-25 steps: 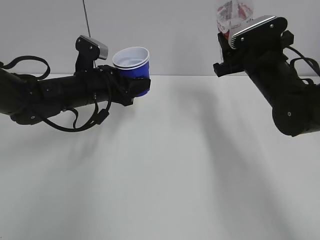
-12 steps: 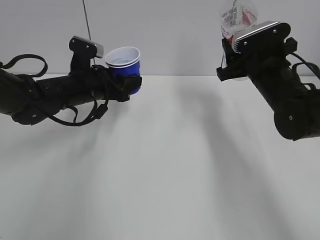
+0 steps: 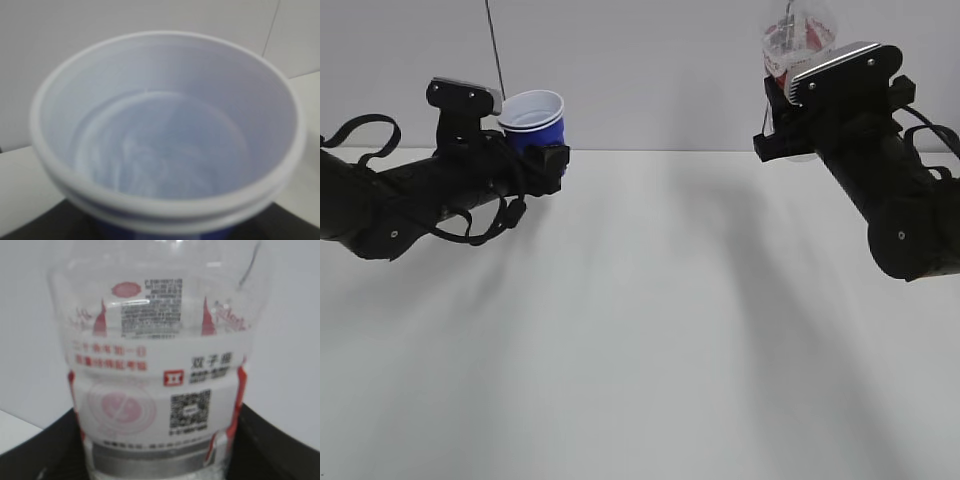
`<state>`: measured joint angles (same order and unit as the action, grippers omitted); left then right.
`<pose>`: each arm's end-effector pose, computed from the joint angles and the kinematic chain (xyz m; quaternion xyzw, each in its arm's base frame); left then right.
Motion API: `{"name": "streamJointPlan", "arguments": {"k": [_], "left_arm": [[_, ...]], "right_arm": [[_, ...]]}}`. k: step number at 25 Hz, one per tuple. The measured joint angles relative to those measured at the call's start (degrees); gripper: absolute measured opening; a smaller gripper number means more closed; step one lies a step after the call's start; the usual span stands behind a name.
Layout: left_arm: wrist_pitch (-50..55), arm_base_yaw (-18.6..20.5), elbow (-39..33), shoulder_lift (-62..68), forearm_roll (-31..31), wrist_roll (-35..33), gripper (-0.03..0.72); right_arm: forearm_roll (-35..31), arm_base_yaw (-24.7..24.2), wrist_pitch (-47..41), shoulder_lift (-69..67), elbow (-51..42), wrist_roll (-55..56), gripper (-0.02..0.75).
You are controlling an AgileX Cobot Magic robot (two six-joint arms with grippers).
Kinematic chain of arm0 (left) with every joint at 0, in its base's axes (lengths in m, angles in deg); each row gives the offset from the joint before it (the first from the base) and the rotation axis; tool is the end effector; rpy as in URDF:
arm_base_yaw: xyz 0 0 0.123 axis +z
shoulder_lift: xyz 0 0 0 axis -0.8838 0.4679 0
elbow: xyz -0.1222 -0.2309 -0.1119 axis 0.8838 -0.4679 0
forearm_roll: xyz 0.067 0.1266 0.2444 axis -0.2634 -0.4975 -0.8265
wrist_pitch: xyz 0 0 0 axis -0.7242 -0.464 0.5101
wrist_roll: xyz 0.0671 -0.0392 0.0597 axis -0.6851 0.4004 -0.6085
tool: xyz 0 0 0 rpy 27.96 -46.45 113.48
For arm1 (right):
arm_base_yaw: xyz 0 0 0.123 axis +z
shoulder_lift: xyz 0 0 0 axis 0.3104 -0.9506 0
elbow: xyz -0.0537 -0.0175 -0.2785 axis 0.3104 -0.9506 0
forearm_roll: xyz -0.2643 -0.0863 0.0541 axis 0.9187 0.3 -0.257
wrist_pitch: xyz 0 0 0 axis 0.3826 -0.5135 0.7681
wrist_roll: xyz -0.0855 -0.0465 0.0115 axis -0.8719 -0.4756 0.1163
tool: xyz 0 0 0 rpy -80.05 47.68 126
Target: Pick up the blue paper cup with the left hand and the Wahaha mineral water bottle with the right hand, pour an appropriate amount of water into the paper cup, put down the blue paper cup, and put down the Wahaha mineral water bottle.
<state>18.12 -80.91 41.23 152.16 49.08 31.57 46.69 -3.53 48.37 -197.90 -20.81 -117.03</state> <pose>0.4196 -0.1622 0.1005 0.1595 0.7670 -0.1931 0.5908 0.4080 0.0967 0.1677 -0.1993 0.6264 -0.1097 0.7456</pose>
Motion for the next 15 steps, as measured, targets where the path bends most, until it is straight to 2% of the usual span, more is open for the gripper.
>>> {"name": "streamJointPlan", "arguments": {"k": [6, 15], "left_arm": [[-5.7, 0.0, -5.7, 0.0, 7.6, -6.4, 0.409], [-13.6, 0.0, -12.7, 0.0, 10.1, -10.7, 0.409]], "right_arm": [[0.0, 0.0, 0.0, 0.0, 0.0, 0.3, 0.476], [0.0, 0.0, -2.0, 0.0, -0.3, 0.9, 0.476]]}}
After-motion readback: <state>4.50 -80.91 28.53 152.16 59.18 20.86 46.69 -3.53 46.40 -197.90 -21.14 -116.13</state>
